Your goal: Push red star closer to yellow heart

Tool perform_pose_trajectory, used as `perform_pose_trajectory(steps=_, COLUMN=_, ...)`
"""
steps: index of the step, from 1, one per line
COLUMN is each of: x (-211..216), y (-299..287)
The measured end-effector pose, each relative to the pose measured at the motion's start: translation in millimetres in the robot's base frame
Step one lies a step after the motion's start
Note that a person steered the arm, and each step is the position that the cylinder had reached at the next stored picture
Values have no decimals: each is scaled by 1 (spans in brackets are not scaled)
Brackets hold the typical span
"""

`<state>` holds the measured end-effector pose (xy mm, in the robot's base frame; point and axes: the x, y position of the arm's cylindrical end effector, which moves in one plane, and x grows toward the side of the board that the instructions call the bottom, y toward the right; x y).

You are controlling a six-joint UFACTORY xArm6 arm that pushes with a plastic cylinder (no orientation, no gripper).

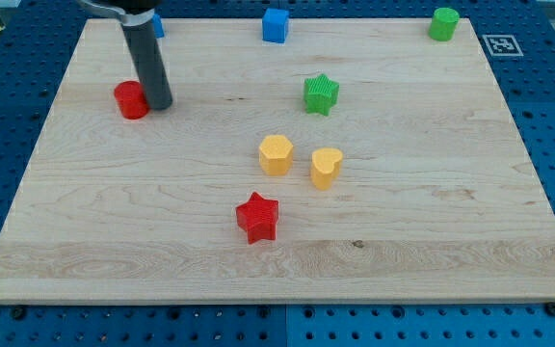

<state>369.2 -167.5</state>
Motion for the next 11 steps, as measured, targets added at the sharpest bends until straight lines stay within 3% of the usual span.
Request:
perform_pose_trajectory(steps=2, x=0, y=-34)
perform_pose_trajectory(steps=4, x=0, y=82)
perform_pose_trajectory(steps=7, x=6, y=88)
perform_pose_trajectory(steps=9, x=62, y=75)
perform_pose_trajectory(steps=11, x=151, y=70)
